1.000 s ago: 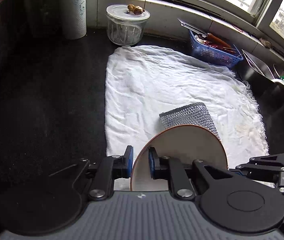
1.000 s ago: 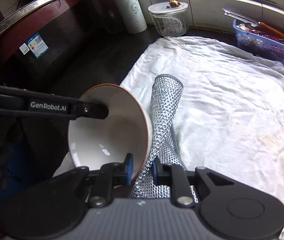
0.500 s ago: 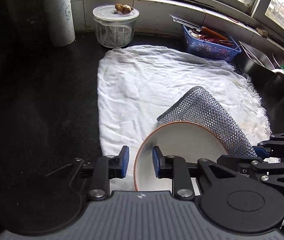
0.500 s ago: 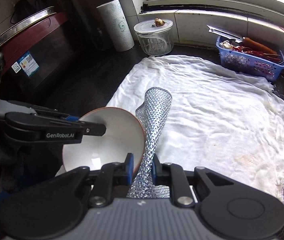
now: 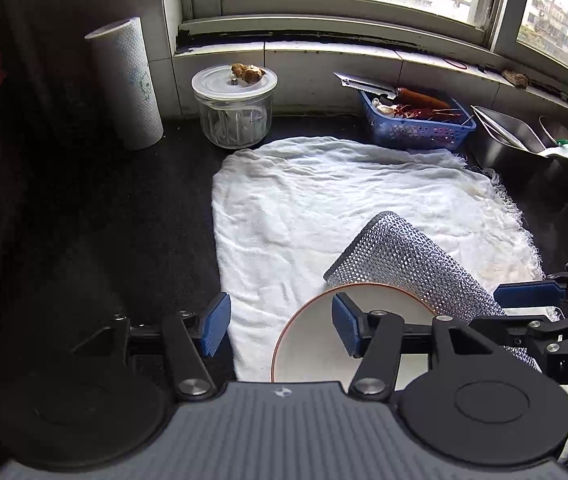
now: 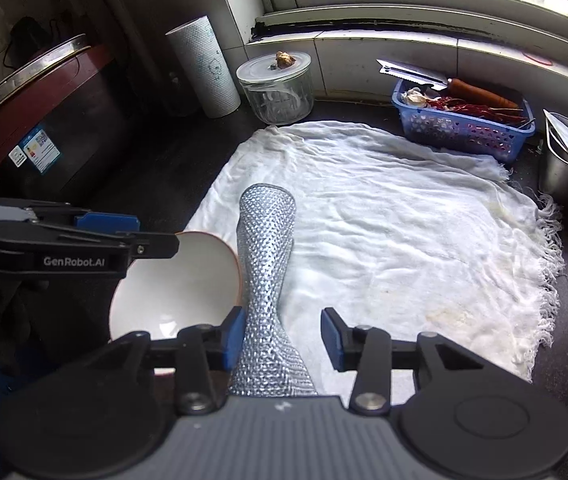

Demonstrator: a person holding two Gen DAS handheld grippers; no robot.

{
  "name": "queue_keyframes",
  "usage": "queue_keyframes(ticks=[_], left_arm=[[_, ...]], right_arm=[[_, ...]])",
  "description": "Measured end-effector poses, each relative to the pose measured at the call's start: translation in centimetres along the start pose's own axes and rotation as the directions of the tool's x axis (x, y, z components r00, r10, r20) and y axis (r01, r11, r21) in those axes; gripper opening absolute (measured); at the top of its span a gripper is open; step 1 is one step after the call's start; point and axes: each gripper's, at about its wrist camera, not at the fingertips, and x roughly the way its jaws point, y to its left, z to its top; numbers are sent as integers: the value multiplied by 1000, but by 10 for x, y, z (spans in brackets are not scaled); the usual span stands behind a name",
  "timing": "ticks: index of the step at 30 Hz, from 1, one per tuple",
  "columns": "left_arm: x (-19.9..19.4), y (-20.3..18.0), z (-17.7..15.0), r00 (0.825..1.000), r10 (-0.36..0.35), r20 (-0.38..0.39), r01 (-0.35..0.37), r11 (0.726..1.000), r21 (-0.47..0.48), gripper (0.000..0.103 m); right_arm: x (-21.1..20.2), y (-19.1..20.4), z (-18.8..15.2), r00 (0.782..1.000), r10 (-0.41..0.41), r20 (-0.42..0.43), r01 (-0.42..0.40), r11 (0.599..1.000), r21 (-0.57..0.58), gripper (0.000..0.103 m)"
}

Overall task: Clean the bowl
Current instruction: 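Pull the right gripper with the mesh cloth away from the bowl, then lay the mesh cloth flat on the white cloth and open the right gripper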

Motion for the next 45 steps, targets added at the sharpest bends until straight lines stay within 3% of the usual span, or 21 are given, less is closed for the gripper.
queue_keyframes(ticks=[10,12,15,18,20,22,23,24,25,28,33,37,40,42,43,45], left_arm=[[-38,-26,-1,995,-22,98,14,996,86,58],[-40,-32,-3,996,-36,85,27,993,111,65],[-36,-39,-7,998,-6,58,-2,990,138,66],[-36,-34,-10,999,-33,29,30,995,93,66],[-37,-33,-12,999,-38,23,36,996,85,66],[-39,-34,-14,999,-44,23,41,995,87,66],[-40,-34,-16,999,-47,21,45,995,85,66],[-40,-34,-17,999,-49,18,47,995,84,66],[-40,-33,-18,999,-49,15,48,996,82,66],[-39,-32,-21,999,-52,5,51,996,72,66],[-37,-32,-18,998,-60,2,60,996,69,66],[-37,-36,-15,997,-78,5,77,994,78,66],[-36,-40,-14,996,-94,3,93,992,85,66],[-34,-42,-13,995,-102,-1,102,991,89,66],[-34,-43,-13,995,-104,-3,104,991,90,66],[-33,-43,-13,994,-106,-4,106,991,87,66]], right_arm=[[-41,-4,-3,996,-67,65,61,994,91,73],[-50,-3,-3,993,-84,84,75,991,111,81],[-51,4,-7,991,-109,80,104,992,65,83],[-44,21,-10,995,-91,42,93,994,-60,82],[-35,28,-14,997,-73,4,73,991,-108,76],[-22,31,-20,994,-102,-45,94,982,-161,63],[-18,29,-22,992,-108,-62,96,980,-172,62],[-14,25,-26,992,-96,-79,82,983,-164,52],[-11,21,-28,993,-84,-88,70,986,-152,35],[-11,13,-34,995,-50,-88,39,991,-126,9],[-45,4,-14,999,43,17,-43,999,26,6],[-79,-18,5,991,93,96,-109,977,181,6],[-92,-35,9,985,134,106,-159,947,279,7],[-82,-57,-6,973,223,58,-226,873,432,9],[-73,-63,-16,980,198,13,-181,866,465,19],[-66,-59,-28,997,10,-82,19,937,348,28]])
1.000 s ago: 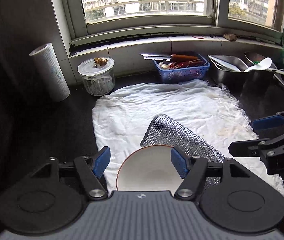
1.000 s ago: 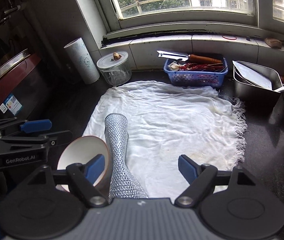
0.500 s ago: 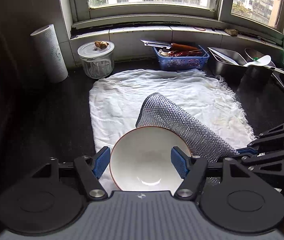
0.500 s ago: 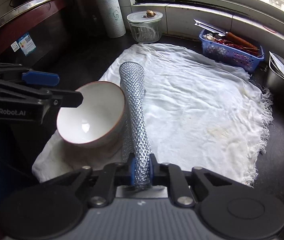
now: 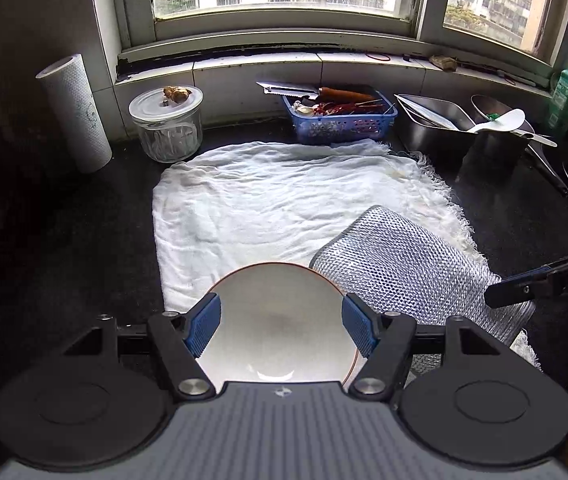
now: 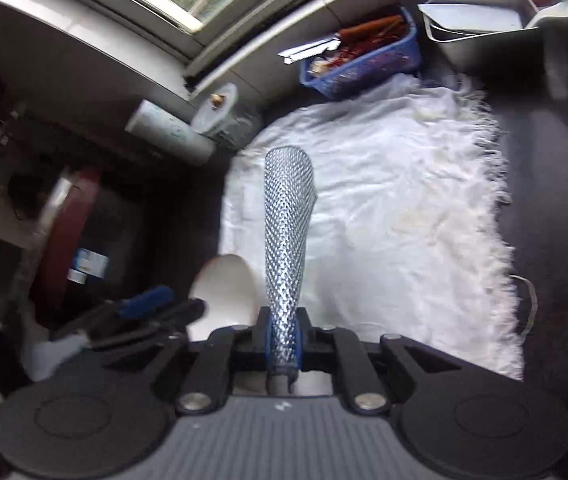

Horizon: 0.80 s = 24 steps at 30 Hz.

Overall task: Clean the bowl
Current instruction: 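Lay the mesh cloth flat on the white cloth and open the right gripper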

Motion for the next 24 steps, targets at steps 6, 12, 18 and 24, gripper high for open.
queue_keyframes(ticks=[6,12,18,24], left_arm=[[3,2,-1,1000,4,-14,-4,1000,-3,66],[2,0,0,1000,-7,-12,7,1000,3,66],[1,4,-4,1000,2,-19,-2,1000,-10,66],[2,4,-4,1000,0,-21,0,1000,-13,66]], right_arm=[[-8,0,-21,980,-185,78,196,966,-167,37],[14,19,-29,949,-285,133,314,875,-369,39],[46,-7,-37,956,-293,17,284,906,-313,39],[39,-12,-36,991,-82,-108,68,989,-128,35]])
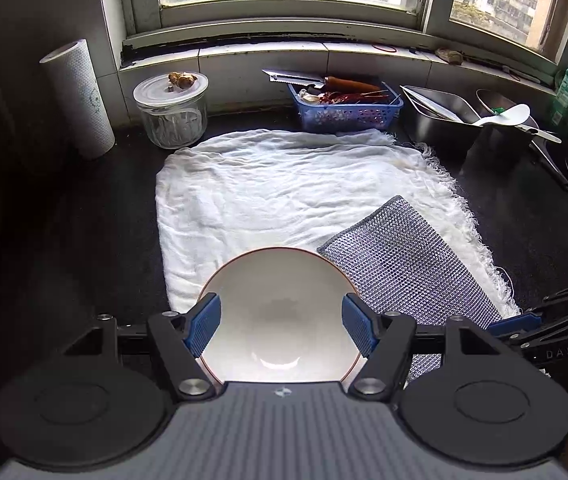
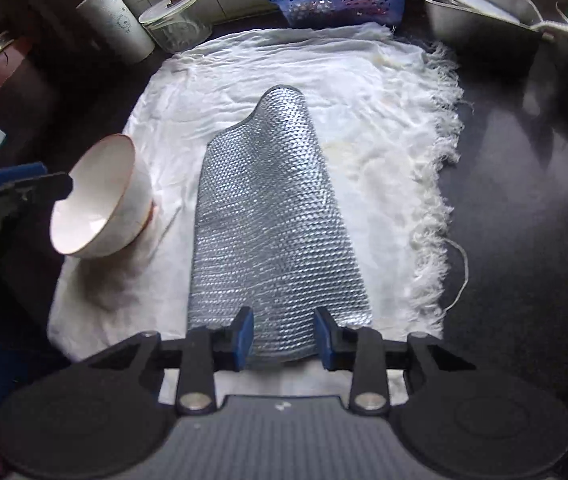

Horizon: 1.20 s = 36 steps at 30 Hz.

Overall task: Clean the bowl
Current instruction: 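Lay the mesh cloth flat on the white cloth and open the right gripper, then set the white bowl upright on the white cloth and open the left gripper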

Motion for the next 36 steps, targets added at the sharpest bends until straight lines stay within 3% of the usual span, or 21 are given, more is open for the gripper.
queue_keyframes(ticks=[3,7,9,12,16,20,23,26,28,29,33,36], left_arm=[[-1,-2,1,1000,-11,8,11,1000,4,66],[-5,-7,2,999,-36,28,35,999,29,66],[-6,-9,1,998,-49,33,48,998,45,66],[-8,-12,-1,998,-53,39,50,997,66,66],[-11,-10,-4,997,-63,50,61,997,36,66],[-8,-8,-6,998,-58,25,58,998,16,66],[-3,-3,-8,997,-74,-8,74,997,-16,66],[-3,-2,-9,997,-74,-11,74,997,-25,66],[-3,-2,-9,997,-75,-13,74,997,-26,66],[-4,-2,-9,997,-75,-13,75,997,-25,66],[-5,-4,-8,996,-83,-12,83,996,-10,66],[-6,-9,-9,996,-92,-8,92,995,22,66]], right_arm=[[-5,8,-2,988,-151,39,155,983,-99,39],[-18,16,0,970,-206,126,227,958,-176,47],[-22,20,1,970,-190,150,216,960,-180,50],[-32,24,3,968,-159,194,192,967,-166,69],[-40,26,4,962,-148,230,179,976,-121,83],[-37,28,3,968,-151,200,186,968,-171,83],[-36,41,-12,968,-148,204,216,903,-370,83],[-22,55,-31,964,-184,190,261,772,-579,82],[-10,65,-42,953,-227,199,301,663,-685,80],[-6,65,-44,951,-240,197,308,640,-704,80],[4,61,-45,954,-247,168,291,651,-701,79],[4,57,-39,959,-237,154,279,700,-658,77]])
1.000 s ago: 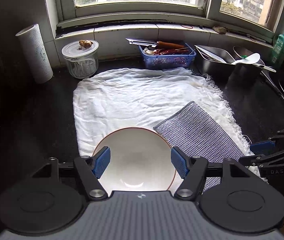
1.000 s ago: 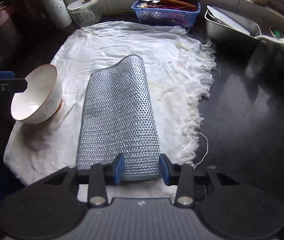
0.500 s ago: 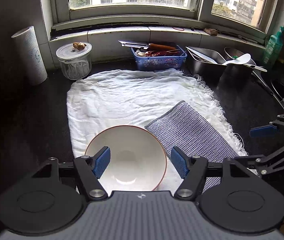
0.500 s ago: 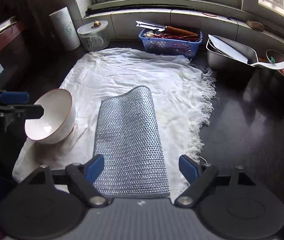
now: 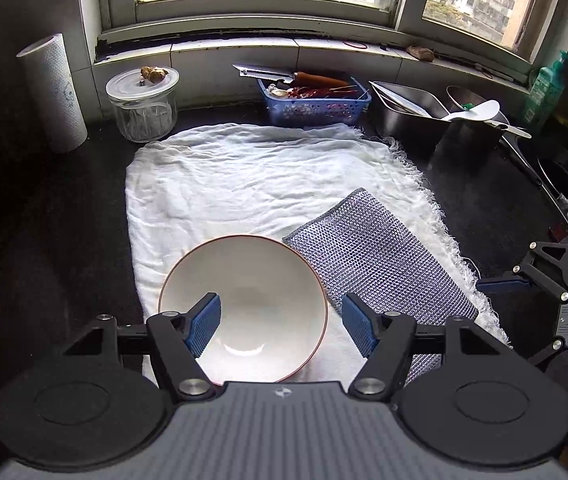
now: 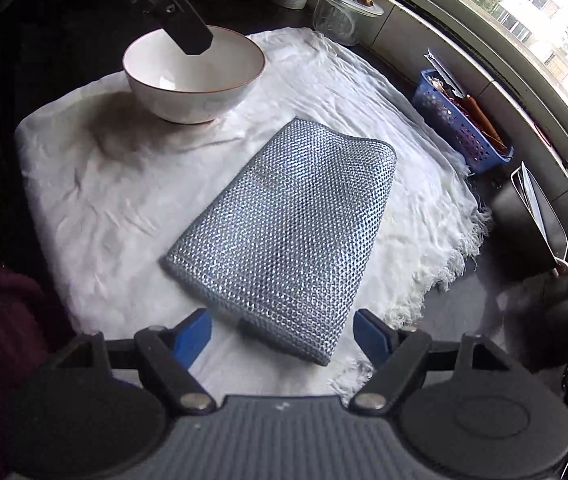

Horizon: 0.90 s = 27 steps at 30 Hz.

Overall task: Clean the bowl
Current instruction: 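Set the white bowl upright on the white cloth and open the left gripper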

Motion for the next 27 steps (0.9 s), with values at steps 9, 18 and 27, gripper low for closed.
queue_keyframes(ticks=[9,18,27], left_arm=[[-19,-14,9,990,97,100,-104,992,67,66],[-54,-19,8,986,51,159,-49,999,-19,67],[-77,-21,3,996,43,76,-38,997,-69,67]], right_arm=[[-29,-39,16,995,70,72,-95,889,447,89],[-72,-51,35,994,-90,62,33,791,611,97],[-110,-43,40,987,-132,92,49,790,611,97]])
